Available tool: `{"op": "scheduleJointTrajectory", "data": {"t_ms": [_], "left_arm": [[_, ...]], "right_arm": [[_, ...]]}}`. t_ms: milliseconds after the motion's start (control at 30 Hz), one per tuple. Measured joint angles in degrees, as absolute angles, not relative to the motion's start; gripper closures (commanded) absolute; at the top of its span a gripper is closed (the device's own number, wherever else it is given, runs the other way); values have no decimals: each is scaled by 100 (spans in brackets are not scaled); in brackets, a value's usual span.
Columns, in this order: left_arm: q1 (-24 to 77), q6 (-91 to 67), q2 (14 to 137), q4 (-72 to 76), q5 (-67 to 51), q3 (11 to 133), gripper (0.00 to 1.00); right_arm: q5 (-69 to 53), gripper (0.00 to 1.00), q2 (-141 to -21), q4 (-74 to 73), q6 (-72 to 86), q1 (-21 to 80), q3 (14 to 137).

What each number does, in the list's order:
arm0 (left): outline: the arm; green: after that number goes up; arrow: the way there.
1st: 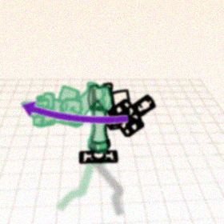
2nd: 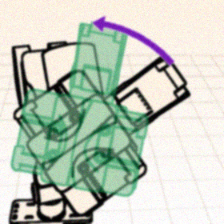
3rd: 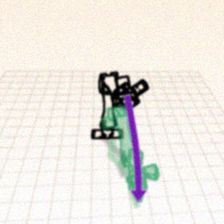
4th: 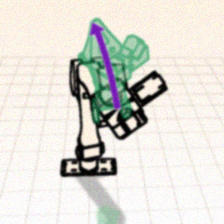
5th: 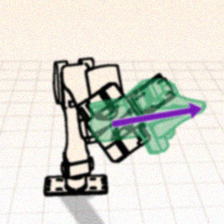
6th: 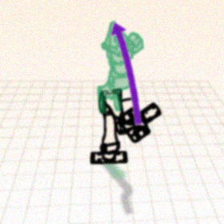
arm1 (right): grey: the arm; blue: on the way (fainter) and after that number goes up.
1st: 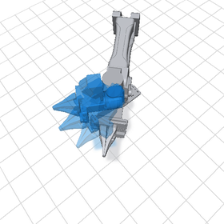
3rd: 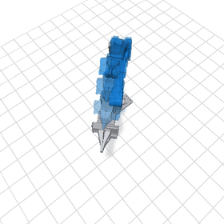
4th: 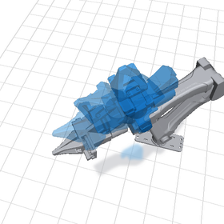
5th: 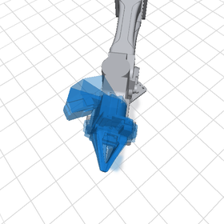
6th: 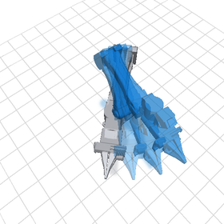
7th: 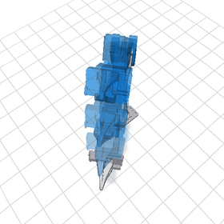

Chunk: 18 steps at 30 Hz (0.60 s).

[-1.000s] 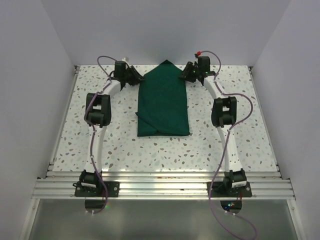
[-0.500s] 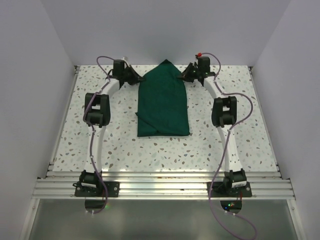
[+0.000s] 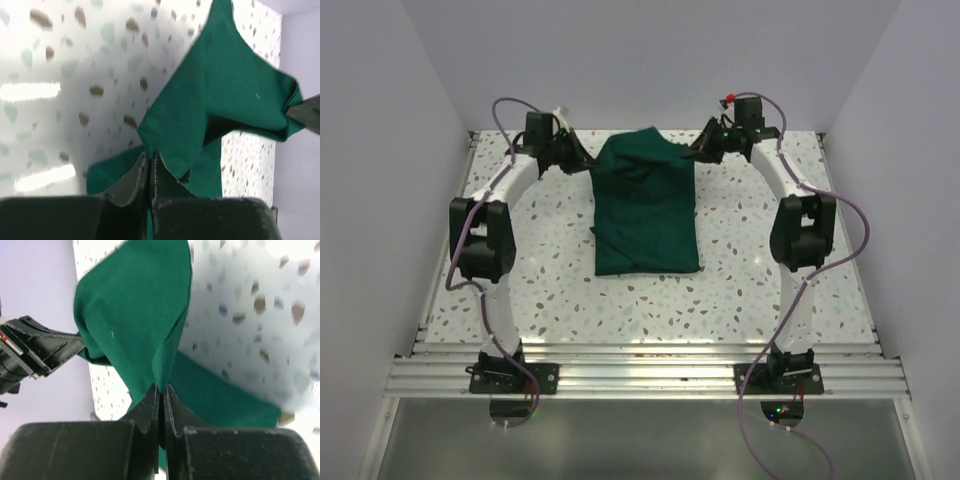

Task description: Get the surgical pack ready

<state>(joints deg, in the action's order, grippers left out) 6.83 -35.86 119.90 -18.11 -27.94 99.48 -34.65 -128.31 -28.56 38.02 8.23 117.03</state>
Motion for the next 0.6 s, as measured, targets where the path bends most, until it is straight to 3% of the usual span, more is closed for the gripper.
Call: {"op": "scheduleJointTrajectory", "data": {"t_ms": [267,600], "left_arm": [[746,-3229,10825,-2069,-2864,7922,100],[996,-3052,10047,-2062,-2856,6702,100]], "right_arm": [[-3601,100,-11826,-3415,3341,823,9870],[-3568,100,-11144,-3649,2939,823,8324]]}}
